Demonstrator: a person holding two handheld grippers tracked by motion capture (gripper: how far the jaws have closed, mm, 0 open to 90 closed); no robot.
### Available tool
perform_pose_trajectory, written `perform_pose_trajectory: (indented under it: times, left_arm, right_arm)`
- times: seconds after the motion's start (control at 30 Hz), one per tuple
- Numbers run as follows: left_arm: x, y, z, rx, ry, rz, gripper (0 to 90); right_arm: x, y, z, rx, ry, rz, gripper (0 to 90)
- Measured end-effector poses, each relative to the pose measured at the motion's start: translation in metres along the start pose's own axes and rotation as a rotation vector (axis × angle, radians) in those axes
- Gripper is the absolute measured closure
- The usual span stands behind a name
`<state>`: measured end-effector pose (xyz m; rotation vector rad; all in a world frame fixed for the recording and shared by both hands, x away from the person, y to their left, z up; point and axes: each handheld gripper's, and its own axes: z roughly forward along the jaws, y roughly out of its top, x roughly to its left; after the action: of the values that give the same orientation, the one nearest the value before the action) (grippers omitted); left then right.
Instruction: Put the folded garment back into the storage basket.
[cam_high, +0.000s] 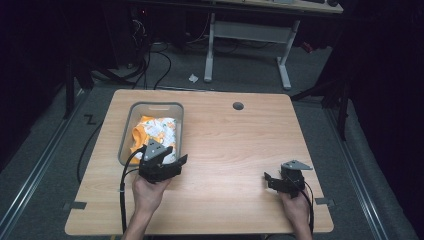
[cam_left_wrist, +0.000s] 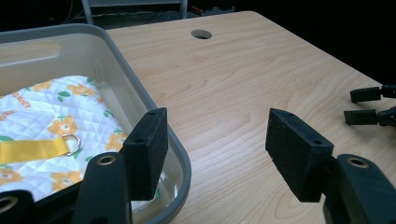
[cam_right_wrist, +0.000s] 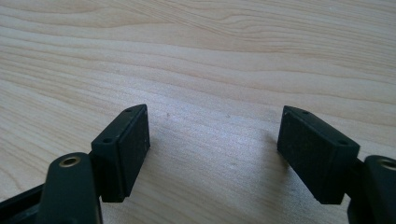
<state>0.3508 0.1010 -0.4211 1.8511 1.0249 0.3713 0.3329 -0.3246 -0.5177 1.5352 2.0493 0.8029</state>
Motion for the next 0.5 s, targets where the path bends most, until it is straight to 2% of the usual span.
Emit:
perform_pose_trajectory:
  times: [0.5]
  left_arm:
    - [-0.015,-0.004,0.014,0.012,-0.047,0.004,39.3]
  right_arm:
    - [0.0,0.0,0.0,0.0,0.001,-0.001,25.3]
